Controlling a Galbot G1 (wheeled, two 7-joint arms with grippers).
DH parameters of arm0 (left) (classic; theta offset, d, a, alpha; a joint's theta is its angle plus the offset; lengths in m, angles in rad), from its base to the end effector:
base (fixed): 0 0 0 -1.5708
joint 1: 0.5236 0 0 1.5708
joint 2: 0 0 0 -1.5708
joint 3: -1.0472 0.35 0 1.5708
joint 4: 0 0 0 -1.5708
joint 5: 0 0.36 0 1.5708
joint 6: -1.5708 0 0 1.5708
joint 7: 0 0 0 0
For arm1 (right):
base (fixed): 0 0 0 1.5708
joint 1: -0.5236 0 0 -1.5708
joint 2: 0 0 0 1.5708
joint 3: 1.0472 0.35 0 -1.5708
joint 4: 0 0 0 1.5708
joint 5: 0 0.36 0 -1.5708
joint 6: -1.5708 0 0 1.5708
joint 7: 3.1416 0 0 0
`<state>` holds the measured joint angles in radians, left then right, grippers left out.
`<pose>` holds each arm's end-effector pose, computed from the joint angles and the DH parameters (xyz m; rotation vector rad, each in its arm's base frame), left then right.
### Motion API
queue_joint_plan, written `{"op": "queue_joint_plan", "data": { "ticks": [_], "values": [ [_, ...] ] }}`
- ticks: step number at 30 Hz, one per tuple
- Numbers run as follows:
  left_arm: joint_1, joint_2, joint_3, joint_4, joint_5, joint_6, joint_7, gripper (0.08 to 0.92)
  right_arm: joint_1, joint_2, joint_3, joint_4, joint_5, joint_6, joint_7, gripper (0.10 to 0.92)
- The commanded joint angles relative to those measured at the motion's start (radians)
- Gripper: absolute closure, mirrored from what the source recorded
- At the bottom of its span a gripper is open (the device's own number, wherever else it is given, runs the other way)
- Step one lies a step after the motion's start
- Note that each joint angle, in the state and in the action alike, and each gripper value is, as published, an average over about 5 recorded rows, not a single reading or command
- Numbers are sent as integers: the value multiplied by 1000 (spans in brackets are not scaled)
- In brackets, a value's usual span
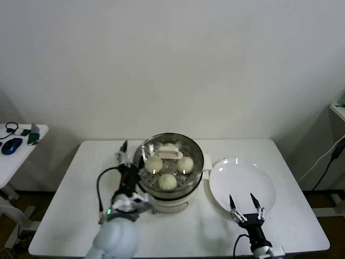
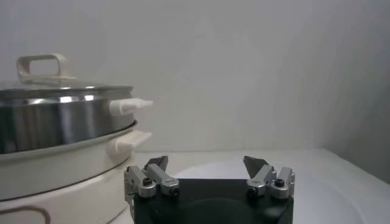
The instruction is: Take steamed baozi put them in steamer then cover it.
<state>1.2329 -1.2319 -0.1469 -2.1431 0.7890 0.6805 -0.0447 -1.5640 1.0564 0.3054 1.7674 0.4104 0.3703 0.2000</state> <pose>0.2427 -0.0535 -0.2320 0.0677 -2.6692 -1.4405 0.1608 -0.0711 -0.4147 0.1381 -3.0665 -0.0616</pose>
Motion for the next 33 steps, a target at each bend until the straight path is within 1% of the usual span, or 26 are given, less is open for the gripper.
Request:
{"op": "queue_joint_plan", "data": {
  "ticks": [1,4,7,11,14,20,33],
  "values": [
    [243,40,-616,36,-995,-584,-54,177,7,1,17,-12,-26,46,8,203],
    [317,54,-670,86,-1143,-664,20,177,16,2,19,-30,-42,71,7,203],
    [368,54,-668,148,-1196,-749,70,177,25,5,21,-44,-47,90,5,203],
    [404,26,-620,221,-1189,-847,88,177,29,13,31,-59,-43,107,2,203],
    [417,-1,-572,251,-1166,-895,90,177,28,22,39,-72,-43,116,1,203],
    [426,-37,-505,291,-1130,-929,88,177,18,29,44,-82,-32,120,-6,203],
    [441,-65,-436,280,-1075,-928,89,177,-3,44,68,-96,-9,140,-18,203]
  ]
}}
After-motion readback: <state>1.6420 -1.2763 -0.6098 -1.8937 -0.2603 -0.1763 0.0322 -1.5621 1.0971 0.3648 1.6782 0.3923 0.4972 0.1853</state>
